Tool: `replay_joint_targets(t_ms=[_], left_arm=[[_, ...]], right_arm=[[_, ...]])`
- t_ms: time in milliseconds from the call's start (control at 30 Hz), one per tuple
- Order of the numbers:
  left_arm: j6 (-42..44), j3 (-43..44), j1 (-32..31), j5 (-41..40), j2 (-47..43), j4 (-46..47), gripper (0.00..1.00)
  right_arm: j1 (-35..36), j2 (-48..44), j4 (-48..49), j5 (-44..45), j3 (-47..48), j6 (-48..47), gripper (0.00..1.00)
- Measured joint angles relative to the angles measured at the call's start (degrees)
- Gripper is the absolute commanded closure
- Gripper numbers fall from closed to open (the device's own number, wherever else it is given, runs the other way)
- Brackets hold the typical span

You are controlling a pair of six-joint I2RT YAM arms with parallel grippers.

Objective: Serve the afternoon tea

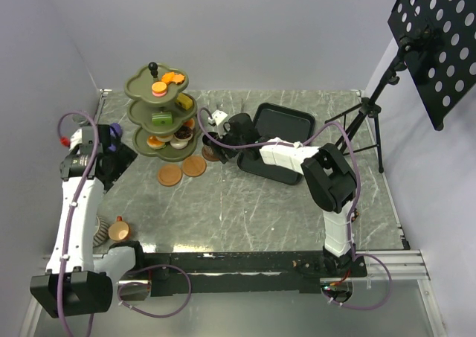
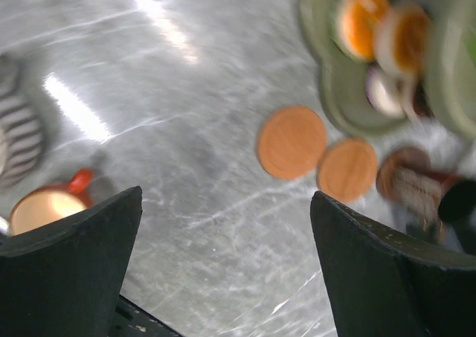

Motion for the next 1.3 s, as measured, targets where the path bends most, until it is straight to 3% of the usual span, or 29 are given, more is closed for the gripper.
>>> replay_joint_targets(t_ms=[200,467,700,1000,1167,1300], left_arm=[[-6.25,-0.52,6.8,-5.11,-2.82,-4.2,0.0],[-10.47,-8.24,20.61,-9.03,-6.69,-8.11,0.1],[-13.92,-12.48,22.16,-15.17,-5.46,-6.67,0.13],[-14.75,-18.8,22.53,-16.26,0.59,1.86,0.2],[-13.53,-19.37,22.71,-16.83,4.37,7.17,0.34],[-11.72,-19.41,24.0,-16.79,9.49,11.15,0.64]], right_arm=[[0.0,-0.35,-0.76,1.64,0.0,-0.13,0.19],[0.0,-4.98,-1.68,4.52,0.0,-0.17,0.19],[-0.02,-9.16,-1.97,5.44,0.0,-0.37,0.18],[-0.26,-12.2,-3.48,5.44,-0.55,-0.39,0.18],[-0.35,-14.51,-3.15,5.4,-0.85,-0.44,0.18],[-0.35,-15.56,-3.26,5.4,-1.66,-0.63,0.18]])
